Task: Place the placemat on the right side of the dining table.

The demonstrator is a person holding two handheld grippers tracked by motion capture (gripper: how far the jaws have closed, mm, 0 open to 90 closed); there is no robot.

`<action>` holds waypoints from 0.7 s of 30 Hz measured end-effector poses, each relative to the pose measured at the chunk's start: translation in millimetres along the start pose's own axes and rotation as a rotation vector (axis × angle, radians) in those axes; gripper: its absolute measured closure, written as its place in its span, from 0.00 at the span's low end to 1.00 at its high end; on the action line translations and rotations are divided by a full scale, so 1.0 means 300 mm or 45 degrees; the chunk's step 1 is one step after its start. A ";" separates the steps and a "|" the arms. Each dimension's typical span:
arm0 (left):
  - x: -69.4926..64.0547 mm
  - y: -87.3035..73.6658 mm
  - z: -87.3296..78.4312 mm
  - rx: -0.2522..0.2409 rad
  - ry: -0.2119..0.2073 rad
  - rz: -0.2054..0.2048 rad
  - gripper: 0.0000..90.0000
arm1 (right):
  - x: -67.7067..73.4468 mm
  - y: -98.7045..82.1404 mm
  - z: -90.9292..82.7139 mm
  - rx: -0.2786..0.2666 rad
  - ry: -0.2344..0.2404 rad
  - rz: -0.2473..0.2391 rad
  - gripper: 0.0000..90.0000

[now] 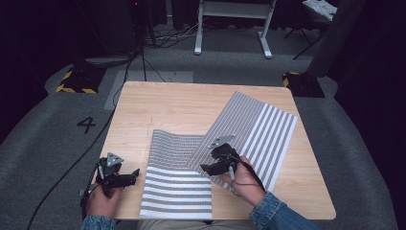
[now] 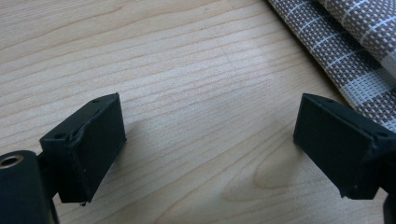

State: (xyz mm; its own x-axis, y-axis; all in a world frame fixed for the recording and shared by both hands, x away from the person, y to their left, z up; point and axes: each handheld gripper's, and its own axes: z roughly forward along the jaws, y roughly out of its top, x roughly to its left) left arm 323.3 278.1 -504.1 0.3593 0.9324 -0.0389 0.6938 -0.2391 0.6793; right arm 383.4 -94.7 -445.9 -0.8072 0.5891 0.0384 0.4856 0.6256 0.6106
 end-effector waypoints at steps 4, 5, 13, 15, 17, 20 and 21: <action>0.000 0.000 0.000 0.000 -0.001 0.001 0.10 | 0.015 0.002 0.071 0.049 0.010 -0.018 0.36; 0.000 0.000 0.000 0.000 -0.001 0.001 0.10 | 0.018 0.000 0.088 0.081 -0.004 -0.037 0.36; 0.000 0.000 0.000 0.000 0.000 0.000 0.10 | 0.007 -0.010 0.115 0.149 -0.024 -0.059 0.45; 0.000 0.000 0.000 0.000 -0.001 0.000 0.10 | 0.004 -0.010 0.113 0.148 -0.016 -0.046 0.49; 0.000 0.000 0.000 0.000 0.000 0.001 0.10 | -0.008 -0.010 0.112 0.147 -0.010 -0.045 0.53; 0.000 0.000 0.000 0.000 -0.001 0.001 0.10 | -0.019 -0.010 0.110 0.143 0.006 -0.029 0.55; 0.000 0.000 0.000 0.000 -0.001 0.001 0.10 | -0.017 -0.010 0.110 0.143 -0.001 -0.034 0.56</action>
State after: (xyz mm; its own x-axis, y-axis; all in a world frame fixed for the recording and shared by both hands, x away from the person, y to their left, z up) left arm 323.4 278.2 -504.2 0.3602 0.9320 -0.0392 0.6936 -0.2395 0.6794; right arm 397.1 -82.7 -473.9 -0.8201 0.5718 0.0228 0.4986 0.6945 0.5188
